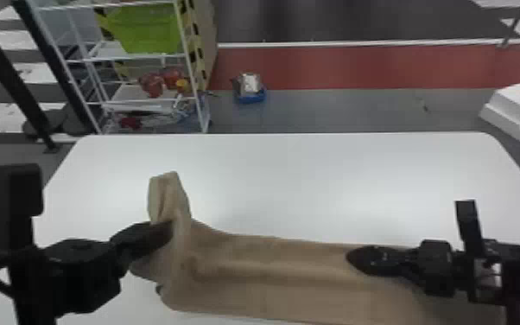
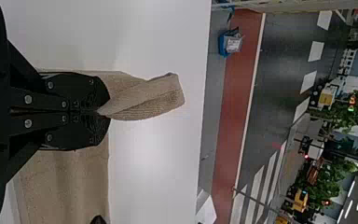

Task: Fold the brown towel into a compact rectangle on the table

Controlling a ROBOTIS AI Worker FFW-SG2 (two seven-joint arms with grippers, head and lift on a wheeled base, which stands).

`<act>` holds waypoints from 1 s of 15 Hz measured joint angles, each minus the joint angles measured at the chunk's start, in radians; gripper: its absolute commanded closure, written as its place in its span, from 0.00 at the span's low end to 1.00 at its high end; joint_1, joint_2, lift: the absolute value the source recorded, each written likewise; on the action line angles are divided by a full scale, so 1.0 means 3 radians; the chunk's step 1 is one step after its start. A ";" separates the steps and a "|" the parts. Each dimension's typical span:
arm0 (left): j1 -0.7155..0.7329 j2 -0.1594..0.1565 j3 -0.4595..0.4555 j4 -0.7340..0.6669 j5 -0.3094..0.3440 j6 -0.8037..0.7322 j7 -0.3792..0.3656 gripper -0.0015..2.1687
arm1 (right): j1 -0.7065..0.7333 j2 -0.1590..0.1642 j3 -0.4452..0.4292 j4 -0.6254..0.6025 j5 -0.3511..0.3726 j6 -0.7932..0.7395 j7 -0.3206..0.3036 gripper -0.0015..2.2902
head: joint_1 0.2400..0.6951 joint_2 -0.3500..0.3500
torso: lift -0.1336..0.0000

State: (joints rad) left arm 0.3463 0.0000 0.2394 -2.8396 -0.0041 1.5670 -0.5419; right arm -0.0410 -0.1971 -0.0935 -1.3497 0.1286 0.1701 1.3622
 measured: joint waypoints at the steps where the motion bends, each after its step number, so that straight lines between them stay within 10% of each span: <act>1: 0.0001 0.0000 -0.0007 -0.0009 0.0005 0.0000 -0.0003 0.66 | -0.0047 0.0029 0.0038 0.0045 0.0028 0.0002 0.0000 0.83 | 1.00 0.64 | 0.08; 15: -0.0107 0.0000 -0.0484 0.0030 -0.0093 0.0000 0.0341 0.66 | -0.0164 0.0197 -0.0100 0.0068 -0.0111 -0.0010 0.0000 0.77 | 1.00 0.60 | 0.08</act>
State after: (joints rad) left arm 0.3143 0.0000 0.0943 -2.8307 -0.0320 1.5670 -0.4396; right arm -0.0902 -0.1380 -0.1235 -1.3292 0.0953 0.1670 1.3622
